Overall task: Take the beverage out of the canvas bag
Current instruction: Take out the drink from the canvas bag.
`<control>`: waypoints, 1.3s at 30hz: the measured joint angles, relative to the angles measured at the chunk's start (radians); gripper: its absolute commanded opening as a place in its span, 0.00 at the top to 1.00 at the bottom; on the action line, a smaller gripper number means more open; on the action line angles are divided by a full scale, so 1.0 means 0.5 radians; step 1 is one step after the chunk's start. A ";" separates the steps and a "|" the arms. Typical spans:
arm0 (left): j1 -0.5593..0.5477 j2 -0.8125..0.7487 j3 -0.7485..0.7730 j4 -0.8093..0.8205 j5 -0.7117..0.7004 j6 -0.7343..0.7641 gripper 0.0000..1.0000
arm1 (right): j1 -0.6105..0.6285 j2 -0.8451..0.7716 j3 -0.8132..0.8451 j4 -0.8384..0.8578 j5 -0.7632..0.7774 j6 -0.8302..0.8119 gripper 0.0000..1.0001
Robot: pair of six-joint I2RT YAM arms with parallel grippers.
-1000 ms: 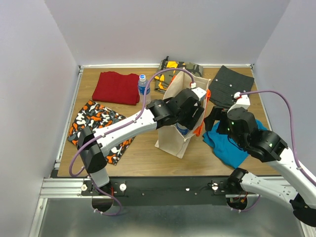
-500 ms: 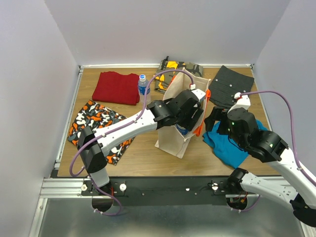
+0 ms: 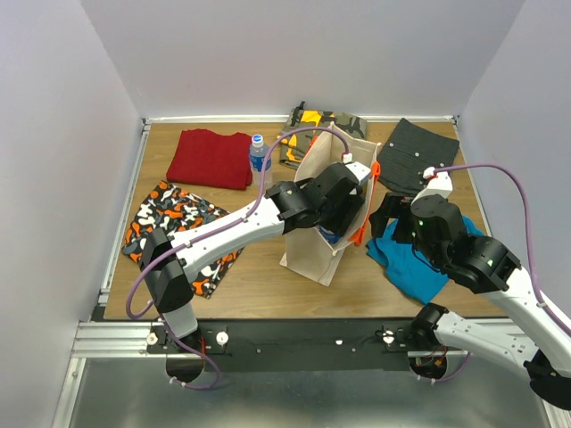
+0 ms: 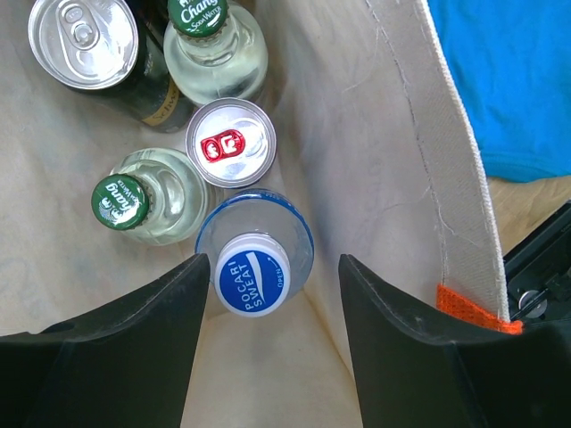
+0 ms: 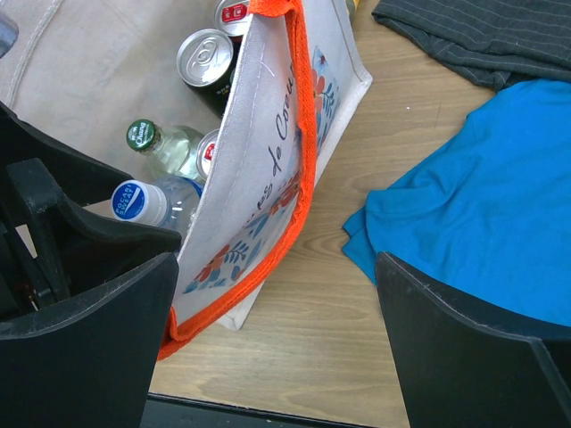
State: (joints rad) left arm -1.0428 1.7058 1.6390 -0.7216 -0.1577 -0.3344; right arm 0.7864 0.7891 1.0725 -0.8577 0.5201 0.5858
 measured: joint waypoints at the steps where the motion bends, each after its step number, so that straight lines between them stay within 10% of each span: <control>1: 0.000 0.000 0.000 0.000 0.000 0.000 0.32 | 0.000 0.000 0.000 0.000 0.000 0.000 0.00; 28: 0.000 0.000 -0.008 -0.014 -0.016 0.001 0.52 | 0.000 -0.020 0.000 0.000 -0.001 0.002 0.00; 39: 0.002 0.010 -0.007 -0.005 -0.030 0.005 0.83 | 0.000 -0.022 0.000 -0.001 0.000 0.002 0.00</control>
State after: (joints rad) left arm -1.0416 1.7107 1.6356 -0.7242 -0.1726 -0.3321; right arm 0.7864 0.7780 1.0725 -0.8581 0.5201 0.5865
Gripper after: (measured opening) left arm 0.450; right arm 0.998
